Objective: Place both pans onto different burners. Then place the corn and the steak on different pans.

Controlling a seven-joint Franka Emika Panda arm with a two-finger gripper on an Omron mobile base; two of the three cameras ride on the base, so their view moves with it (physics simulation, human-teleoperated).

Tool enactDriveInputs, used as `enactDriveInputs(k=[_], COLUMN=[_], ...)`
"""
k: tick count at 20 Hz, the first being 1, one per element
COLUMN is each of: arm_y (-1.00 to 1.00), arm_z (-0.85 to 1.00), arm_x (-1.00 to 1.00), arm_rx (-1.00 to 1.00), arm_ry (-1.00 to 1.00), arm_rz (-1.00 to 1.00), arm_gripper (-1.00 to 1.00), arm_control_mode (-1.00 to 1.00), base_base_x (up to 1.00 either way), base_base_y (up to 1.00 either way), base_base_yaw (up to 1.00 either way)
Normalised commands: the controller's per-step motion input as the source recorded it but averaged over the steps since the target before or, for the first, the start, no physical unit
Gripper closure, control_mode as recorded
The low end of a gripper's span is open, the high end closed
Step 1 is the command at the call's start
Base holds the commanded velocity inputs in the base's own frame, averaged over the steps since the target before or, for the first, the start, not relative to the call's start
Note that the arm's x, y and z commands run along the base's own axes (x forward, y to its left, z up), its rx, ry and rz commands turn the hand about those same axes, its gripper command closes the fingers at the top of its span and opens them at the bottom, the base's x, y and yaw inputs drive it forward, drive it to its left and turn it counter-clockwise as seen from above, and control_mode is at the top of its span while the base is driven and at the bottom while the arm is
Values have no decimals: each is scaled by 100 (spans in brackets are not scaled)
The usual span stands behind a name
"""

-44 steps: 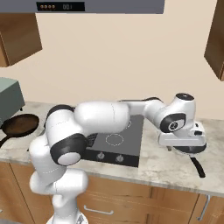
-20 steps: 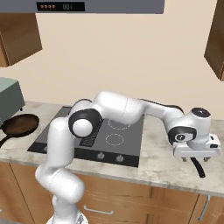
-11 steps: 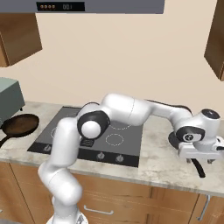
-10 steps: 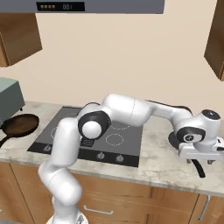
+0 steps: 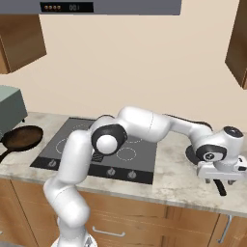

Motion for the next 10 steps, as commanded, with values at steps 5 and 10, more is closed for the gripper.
enactDriveInputs(k=[5, 10], arm_y=[0, 0], arm_z=[-15, -11], arm_x=[10, 7], arm_rx=[0, 0], arm_ry=[3, 5], arm_rz=[0, 0], arm_gripper=[-100, -100], arm_control_mode=[-100, -100], base_base_x=[0, 0], base_base_y=[0, 0], base_base_yaw=[0, 0])
